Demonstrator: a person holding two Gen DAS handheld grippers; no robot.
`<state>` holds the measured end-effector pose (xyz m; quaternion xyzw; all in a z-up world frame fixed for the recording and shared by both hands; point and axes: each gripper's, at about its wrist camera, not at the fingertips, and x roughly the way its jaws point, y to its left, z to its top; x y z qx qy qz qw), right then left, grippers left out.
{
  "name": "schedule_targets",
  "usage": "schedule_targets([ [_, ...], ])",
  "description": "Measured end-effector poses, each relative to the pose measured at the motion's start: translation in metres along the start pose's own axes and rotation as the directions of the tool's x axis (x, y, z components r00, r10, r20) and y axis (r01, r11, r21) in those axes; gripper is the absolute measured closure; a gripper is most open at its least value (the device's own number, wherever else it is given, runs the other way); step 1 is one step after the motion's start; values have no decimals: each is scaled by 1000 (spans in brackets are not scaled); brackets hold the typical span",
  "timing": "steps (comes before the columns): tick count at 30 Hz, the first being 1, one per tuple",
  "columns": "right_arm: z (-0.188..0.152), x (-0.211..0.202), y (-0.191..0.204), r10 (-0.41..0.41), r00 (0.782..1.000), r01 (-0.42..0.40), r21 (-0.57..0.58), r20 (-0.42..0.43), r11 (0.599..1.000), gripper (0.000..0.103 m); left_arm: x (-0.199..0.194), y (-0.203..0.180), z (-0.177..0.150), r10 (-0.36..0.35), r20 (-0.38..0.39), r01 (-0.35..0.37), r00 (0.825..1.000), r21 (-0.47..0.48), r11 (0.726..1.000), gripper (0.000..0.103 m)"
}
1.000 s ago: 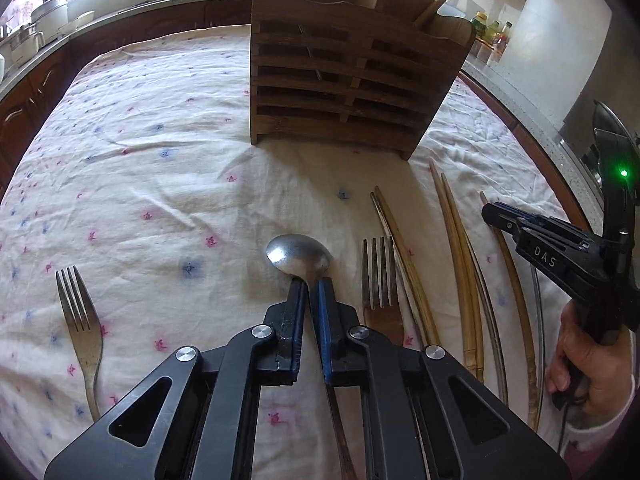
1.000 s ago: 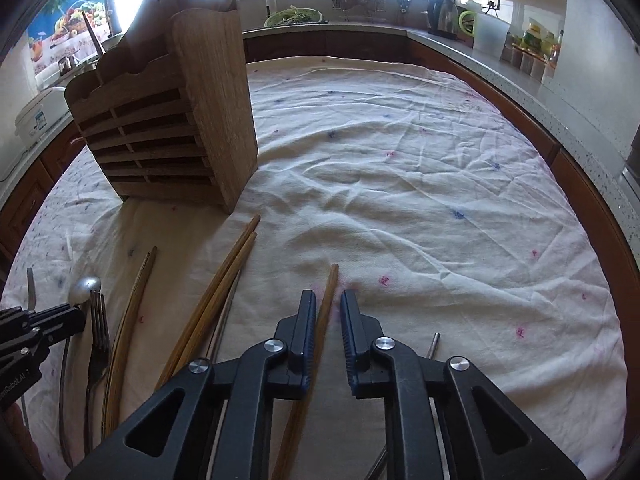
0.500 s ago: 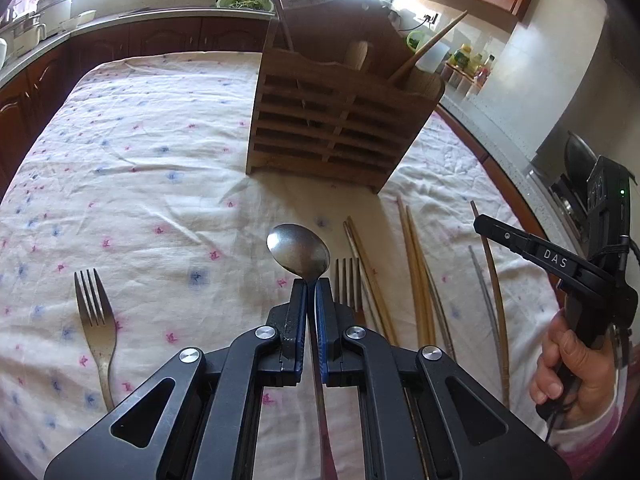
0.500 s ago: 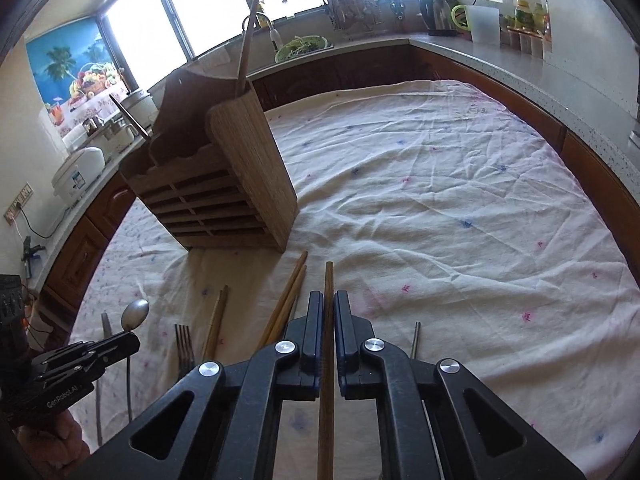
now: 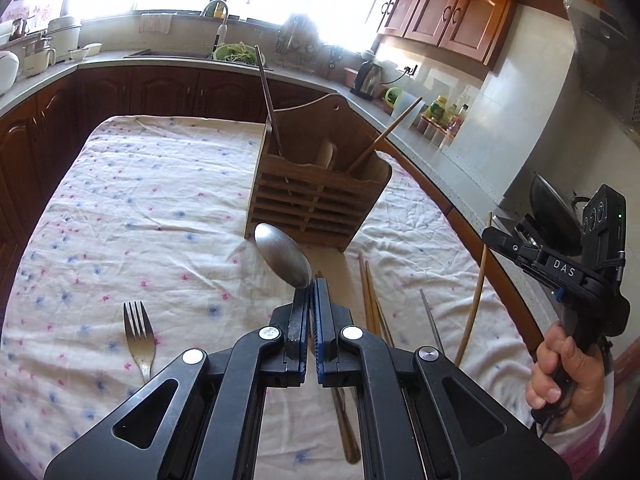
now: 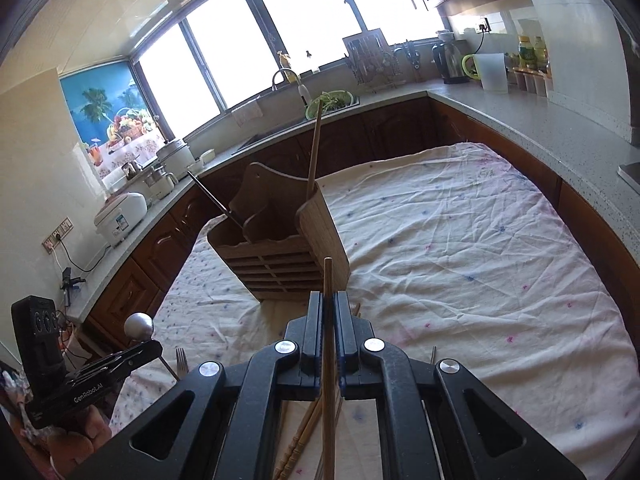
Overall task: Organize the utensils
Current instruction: 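Carry the spoon and chopstick into the wooden holder and open both tools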
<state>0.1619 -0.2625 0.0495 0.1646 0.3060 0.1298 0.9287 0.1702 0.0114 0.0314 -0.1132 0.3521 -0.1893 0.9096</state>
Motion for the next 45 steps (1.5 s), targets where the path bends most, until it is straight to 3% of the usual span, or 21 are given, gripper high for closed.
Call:
schedule_targets([
  [6,14,-20,11,21,997,-19,-15,76,1000,98,-17,-2,6,-1,49,1,999,9,1000,101],
  [16,30,-28,20,43,991,-40,-26,130,999,98,-26,1,14,8,95,-9,995,9,1000,101],
  [28,62,-24,31,72,978,-65,-42,197,997,98,-25,1,53,38,168,-44,985,32,999,101],
  [34,93,-23,33,77,957,-72,-29,279,997,98,-23,0,88,64,242,-79,968,52,996,101],
  [41,137,-17,37,66,912,-66,-15,404,998,98,-11,2,138,97,346,-120,933,46,992,101],
  [45,149,-1,36,48,900,-45,-17,432,999,98,9,5,154,133,383,-158,914,34,987,101],
])
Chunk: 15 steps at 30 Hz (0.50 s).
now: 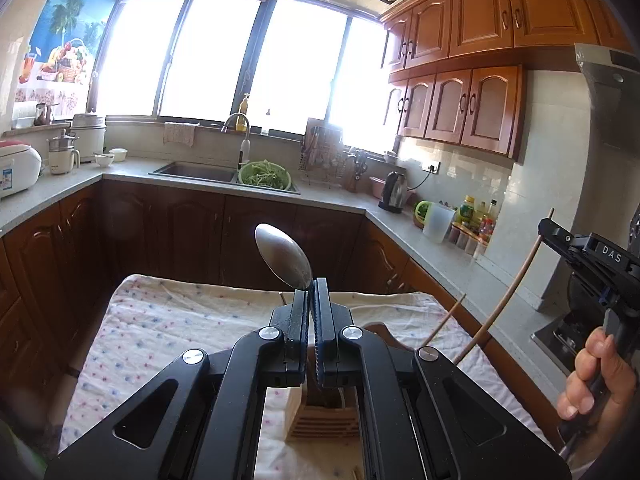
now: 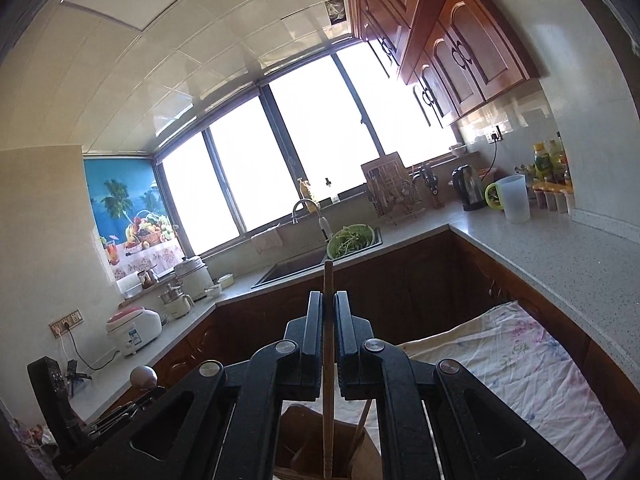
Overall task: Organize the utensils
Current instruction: 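Carry the spoon and chopstick into the wooden holder and open both tools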
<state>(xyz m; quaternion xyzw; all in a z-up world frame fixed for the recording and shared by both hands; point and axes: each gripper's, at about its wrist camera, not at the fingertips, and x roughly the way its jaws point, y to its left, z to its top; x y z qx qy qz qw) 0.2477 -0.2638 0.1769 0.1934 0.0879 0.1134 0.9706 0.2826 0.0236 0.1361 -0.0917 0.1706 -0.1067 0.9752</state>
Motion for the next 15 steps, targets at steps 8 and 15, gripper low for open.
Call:
schedule_targets([
  [8,-42,36,-19,-33,999,34,31,-29,999,98,52,-4,-29,46,-43,-47,998,-13,999,101],
  [15,-77,53,-34,-42,995,48,59,-93,997,97,77,-9,-61,64,-110,-64,992,9,998,101],
])
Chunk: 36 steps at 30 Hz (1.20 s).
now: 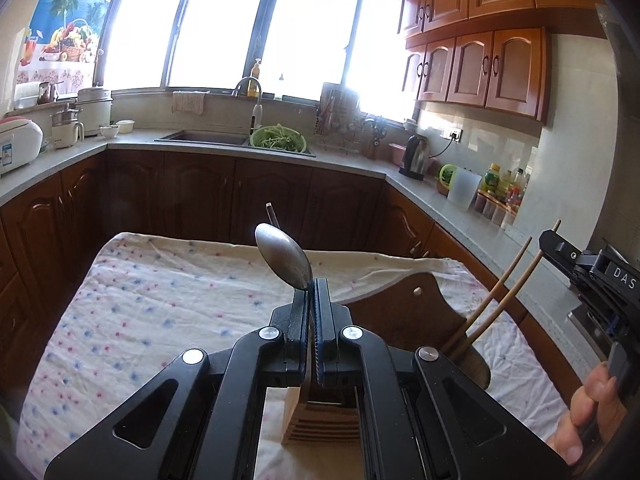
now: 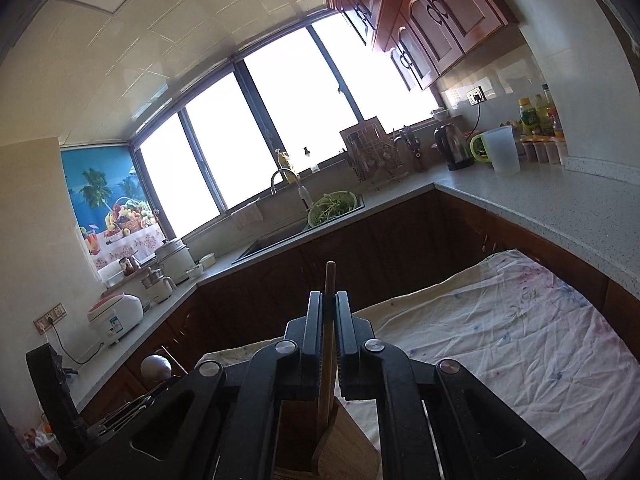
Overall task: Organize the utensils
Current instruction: 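Carry the spoon and chopstick into the wooden holder and open both tools, then withdraw both open tools back over the remaining utensils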
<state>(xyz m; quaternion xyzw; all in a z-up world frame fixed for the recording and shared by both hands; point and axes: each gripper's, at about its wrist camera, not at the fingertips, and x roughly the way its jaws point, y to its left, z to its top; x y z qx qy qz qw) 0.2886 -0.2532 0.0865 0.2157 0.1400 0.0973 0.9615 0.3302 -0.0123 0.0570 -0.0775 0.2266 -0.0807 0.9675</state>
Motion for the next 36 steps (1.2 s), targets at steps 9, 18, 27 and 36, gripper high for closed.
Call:
schedule_targets([
  [9,-13,11,2,-3,997,0,-36,-78,999,97,16,-6,-19,-2,-74,5,997,36,999,101],
  [18,-11,13,5,-8,995,3,-49,-102,999,92,18,-6,-16,4,-90,-1,996,43,999,101],
  [27,1,-21,10,44,999,-45,-33,-29,998,32,-15,-1,-11,15,-52,-14,999,36,999,46],
  [36,0,-75,2,78,997,-77,-7,21,997,0,-64,16,-28,36,-50,-36,998,-12,999,9],
])
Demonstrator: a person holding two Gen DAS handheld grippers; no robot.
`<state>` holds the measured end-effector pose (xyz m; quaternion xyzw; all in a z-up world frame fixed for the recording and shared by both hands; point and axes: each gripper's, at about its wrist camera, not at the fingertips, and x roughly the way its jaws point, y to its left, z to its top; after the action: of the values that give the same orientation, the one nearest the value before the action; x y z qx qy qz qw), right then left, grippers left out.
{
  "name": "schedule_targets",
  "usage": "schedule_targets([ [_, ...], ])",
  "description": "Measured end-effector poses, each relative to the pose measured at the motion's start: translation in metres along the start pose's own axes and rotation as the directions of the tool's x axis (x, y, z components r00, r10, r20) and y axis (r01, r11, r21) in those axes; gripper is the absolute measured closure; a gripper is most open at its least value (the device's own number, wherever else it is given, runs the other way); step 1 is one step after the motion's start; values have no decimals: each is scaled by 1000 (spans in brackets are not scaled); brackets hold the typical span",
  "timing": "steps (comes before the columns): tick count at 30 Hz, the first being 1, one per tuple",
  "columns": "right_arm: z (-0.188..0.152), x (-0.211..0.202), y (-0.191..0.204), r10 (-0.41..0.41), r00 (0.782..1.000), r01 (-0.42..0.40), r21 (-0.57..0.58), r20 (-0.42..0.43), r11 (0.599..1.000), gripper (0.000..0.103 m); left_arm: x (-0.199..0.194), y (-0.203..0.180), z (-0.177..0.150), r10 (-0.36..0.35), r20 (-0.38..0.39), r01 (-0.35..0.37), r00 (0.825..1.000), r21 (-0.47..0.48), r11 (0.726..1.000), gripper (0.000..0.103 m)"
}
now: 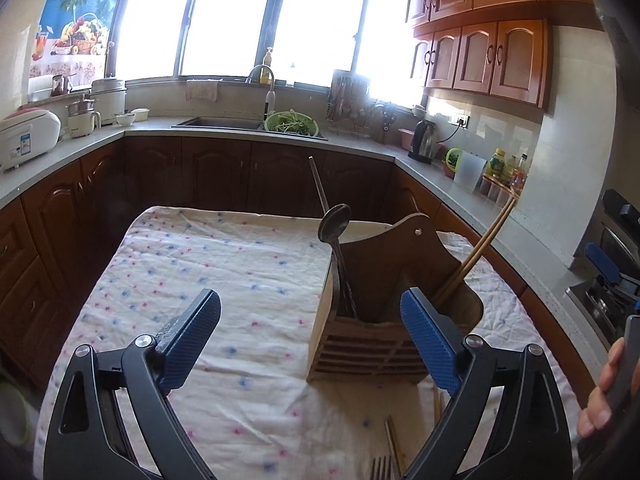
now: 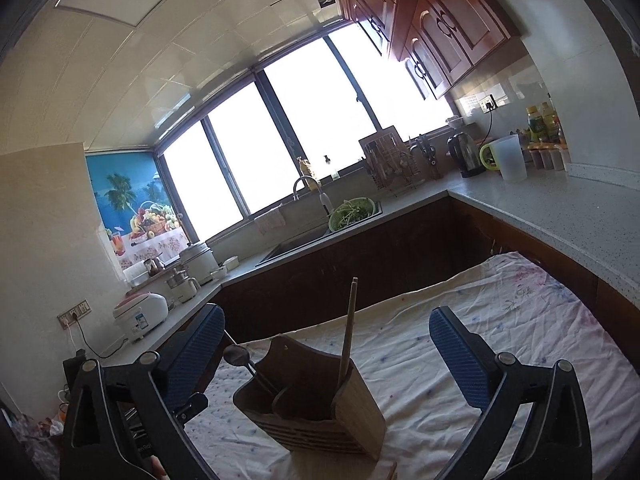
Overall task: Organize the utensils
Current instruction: 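Withdraw both open tools back over the remaining utensils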
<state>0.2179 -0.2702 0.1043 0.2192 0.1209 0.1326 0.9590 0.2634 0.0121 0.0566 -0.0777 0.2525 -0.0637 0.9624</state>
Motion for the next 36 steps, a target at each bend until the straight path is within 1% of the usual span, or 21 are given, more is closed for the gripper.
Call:
schedule_targets([
  [5,-19,-24,-11,-14,999,15,15,-48,1000,0,-24,6,-23,-8,-29,7,1000,-19,1000,7],
  [10,-42,-48,-20,-50,995,54,42,-89,998,0,-43,11,-49,-22,-61,18,998,-57,998,7],
  [14,-58,-65,-29,-66,990,76,76,-124,994,0,-53,12,-67,-26,-91,19,996,-70,997,7],
  [21,-79,-88,-35,-81,984,96,94,-157,991,0,-69,15,-93,-36,-112,25,993,-99,995,7],
  [25,-95,-95,-38,-85,980,104,94,-181,990,0,-72,14,-105,-47,-125,33,991,-114,993,7],
  [29,-110,-99,-42,-96,974,116,88,-207,989,0,-72,9,-115,-52,-145,37,988,-105,994,7],
  [36,-121,-99,-50,-105,964,134,108,-245,985,0,-67,-2,-125,-57,-178,42,982,-86,995,7],
])
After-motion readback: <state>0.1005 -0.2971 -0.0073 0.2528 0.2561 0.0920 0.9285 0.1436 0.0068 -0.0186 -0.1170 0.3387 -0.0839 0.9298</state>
